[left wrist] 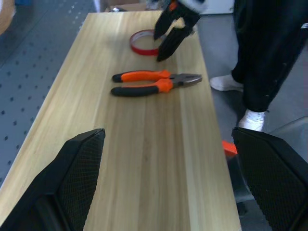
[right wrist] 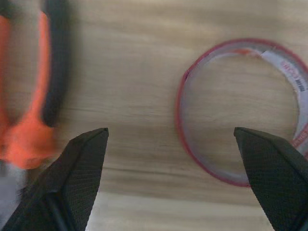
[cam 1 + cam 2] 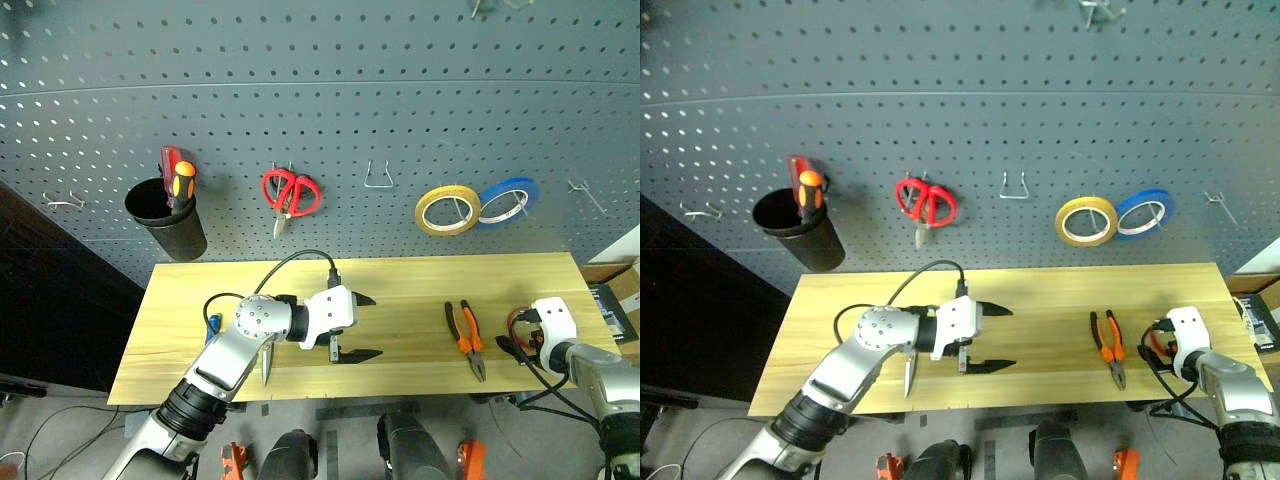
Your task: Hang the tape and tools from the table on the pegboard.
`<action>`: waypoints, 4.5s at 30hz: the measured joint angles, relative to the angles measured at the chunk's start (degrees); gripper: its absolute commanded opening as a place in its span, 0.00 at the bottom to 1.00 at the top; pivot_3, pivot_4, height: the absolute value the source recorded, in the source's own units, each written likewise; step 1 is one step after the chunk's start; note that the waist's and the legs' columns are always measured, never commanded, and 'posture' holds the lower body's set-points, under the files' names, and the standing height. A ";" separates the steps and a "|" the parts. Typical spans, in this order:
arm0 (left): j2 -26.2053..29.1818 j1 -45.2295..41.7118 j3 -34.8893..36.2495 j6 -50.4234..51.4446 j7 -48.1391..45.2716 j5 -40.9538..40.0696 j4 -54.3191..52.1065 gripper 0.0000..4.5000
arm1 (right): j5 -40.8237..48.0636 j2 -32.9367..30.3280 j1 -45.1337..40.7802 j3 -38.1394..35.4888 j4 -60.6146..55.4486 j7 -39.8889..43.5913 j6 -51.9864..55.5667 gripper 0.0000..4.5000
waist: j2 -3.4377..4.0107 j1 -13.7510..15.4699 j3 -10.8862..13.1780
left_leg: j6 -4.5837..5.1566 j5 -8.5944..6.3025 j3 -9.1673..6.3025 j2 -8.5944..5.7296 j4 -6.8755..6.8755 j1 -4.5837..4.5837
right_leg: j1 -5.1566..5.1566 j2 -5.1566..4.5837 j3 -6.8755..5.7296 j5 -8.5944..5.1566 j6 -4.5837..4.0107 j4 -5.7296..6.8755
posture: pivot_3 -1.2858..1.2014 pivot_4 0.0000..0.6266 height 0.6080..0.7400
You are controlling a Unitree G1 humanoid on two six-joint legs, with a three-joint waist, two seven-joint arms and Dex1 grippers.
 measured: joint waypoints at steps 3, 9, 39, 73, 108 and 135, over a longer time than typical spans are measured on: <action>0.19 0.15 -1.69 -0.71 -1.04 0.22 -0.63 1.00 | -1.47 -0.70 -4.25 0.63 7.01 1.76 -1.79 0.66 | -0.10 -0.05 0.21 | 0.00 0.00 0.04 -0.04 0.00 0.00 | -0.01 -0.08 0.01 -0.01 0.03 0.00 | 0.50 0.46 1.00; 0.79 1.00 -4.19 -5.41 -1.59 2.09 -1.76 1.00 | -2.46 -2.67 -8.33 2.08 14.21 5.89 -2.08 0.19 | -0.29 0.26 0.35 | -0.01 0.01 -0.11 -0.08 0.06 -0.07 | -0.01 -0.19 0.01 -0.01 0.04 -0.02 | 0.50 0.42 1.00; -18.22 -4.55 -2.07 -8.02 10.16 -1.35 1.63 1.00 | -1.36 19.90 10.59 -20.58 -67.79 -24.38 2.06 0.01 | 0.37 -0.48 -0.47 | -0.22 0.26 -0.01 -0.50 1.41 -1.76 | -1.60 -0.19 0.07 0.19 0.51 1.03 | 0.44 0.34 1.00; -5.66 -5.99 0.99 -16.63 9.00 2.08 12.96 1.00 | 7.73 11.58 10.53 -13.50 -46.52 -20.06 12.07 0.99 | 0.51 -0.41 -0.56 | -0.01 0.15 0.22 -0.40 1.61 -1.83 | -1.72 -0.29 0.23 0.21 0.50 1.21 | 0.46 0.35 1.00; -2.79 -4.13 0.73 -25.87 4.23 7.05 19.21 1.00 | -1.43 12.18 0.72 6.61 -20.19 -12.50 16.29 0.99 | 0.12 -0.14 -0.85 | -0.01 0.15 0.17 -0.53 1.78 -1.74 | -1.73 -0.29 0.14 0.20 0.50 1.50 | 0.48 0.33 1.00; -5.52 13.57 21.70 -5.38 18.16 -12.17 0.21 1.00 | -18.05 25.47 8.97 21.23 -65.79 -27.82 11.14 0.58 | -0.24 1.19 -1.53 | -0.16 0.18 0.04 -0.48 1.74 -1.80 | -1.91 -0.40 0.09 0.20 0.50 1.51 | 0.49 0.30 1.00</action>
